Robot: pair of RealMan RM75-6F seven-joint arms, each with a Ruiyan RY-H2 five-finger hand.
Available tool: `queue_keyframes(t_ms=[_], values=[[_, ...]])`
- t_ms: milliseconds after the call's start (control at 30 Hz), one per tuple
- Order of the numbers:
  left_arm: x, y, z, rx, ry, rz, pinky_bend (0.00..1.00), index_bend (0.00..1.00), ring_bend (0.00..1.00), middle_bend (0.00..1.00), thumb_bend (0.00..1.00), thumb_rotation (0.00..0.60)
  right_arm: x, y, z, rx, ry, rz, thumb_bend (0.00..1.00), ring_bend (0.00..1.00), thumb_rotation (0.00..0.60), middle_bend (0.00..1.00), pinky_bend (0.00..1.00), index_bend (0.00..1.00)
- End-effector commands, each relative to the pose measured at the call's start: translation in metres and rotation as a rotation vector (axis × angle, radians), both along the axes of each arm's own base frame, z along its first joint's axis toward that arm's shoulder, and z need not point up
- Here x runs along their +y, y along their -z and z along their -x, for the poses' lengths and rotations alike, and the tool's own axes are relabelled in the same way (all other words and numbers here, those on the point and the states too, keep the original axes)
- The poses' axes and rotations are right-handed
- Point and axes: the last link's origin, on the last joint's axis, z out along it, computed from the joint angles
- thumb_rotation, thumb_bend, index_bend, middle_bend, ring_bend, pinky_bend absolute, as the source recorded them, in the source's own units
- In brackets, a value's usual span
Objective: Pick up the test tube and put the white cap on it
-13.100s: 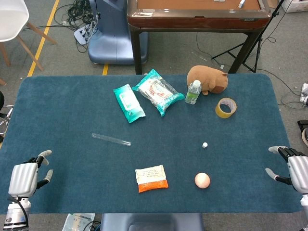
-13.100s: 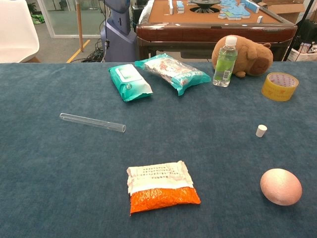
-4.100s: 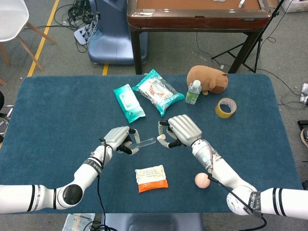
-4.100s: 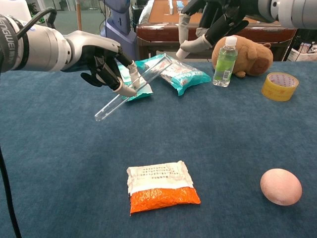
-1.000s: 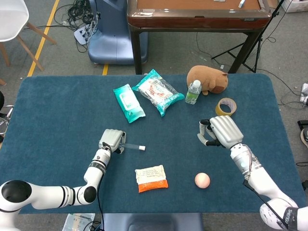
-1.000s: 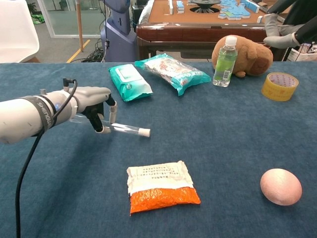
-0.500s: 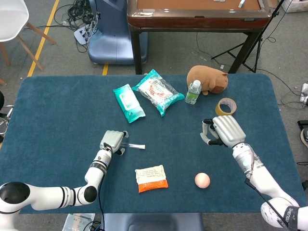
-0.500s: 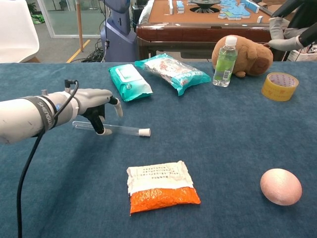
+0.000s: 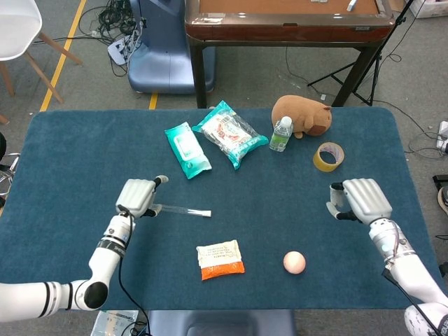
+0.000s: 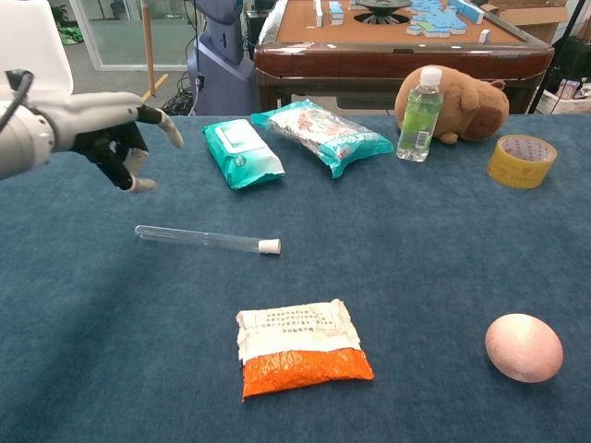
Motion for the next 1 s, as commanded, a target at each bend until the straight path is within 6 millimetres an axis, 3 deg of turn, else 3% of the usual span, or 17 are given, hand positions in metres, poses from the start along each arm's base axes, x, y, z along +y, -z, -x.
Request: queue_keyframes(t_ms=[33,133,267,400,633,767,1000], values=[[-0.017,-0.022,0.022,-0.011,-0.003,-0.056,0.83,0.26,0.58,0.61,0.29,0.6,0.012,-0.009,0.018,0.012,0.044,0.027,0.34,0.56,0.6,0.5,0.78,0.37],[-0.029,-0.036,0.039,0.007,0.005,-0.104,0.75,0.27,0.52,0.54,0.29,0.6,0.022,-0.016,0.031,0.027,0.059,0.067,0.33,0.44,0.6,0.44,0.64,0.33],[-0.046,-0.054,0.061,0.041,0.013,-0.171,0.64,0.27,0.44,0.47,0.29,0.6,0.037,-0.024,0.049,0.051,0.067,0.118,0.3,0.38,0.6,0.4,0.54,0.3],[-0.067,-0.072,0.079,0.052,0.016,-0.233,0.57,0.27,0.41,0.43,0.28,0.6,0.054,-0.031,0.064,0.06,0.042,0.181,0.27,0.37,0.6,0.39,0.54,0.3],[-0.105,-0.09,0.105,0.061,-0.01,-0.292,0.54,0.26,0.4,0.42,0.28,0.6,0.077,-0.036,0.081,0.101,-0.001,0.24,0.23,0.37,0.6,0.39,0.53,0.3],[-0.124,-0.094,0.112,0.052,-0.03,-0.312,0.54,0.26,0.39,0.42,0.27,0.6,0.086,-0.035,0.086,0.103,-0.008,0.272,0.21,0.37,0.6,0.4,0.53,0.3],[-0.14,-0.095,0.117,0.047,-0.035,-0.328,0.53,0.26,0.39,0.42,0.27,0.6,0.087,-0.031,0.086,0.091,-0.021,0.274,0.21,0.37,0.6,0.4,0.53,0.3]])
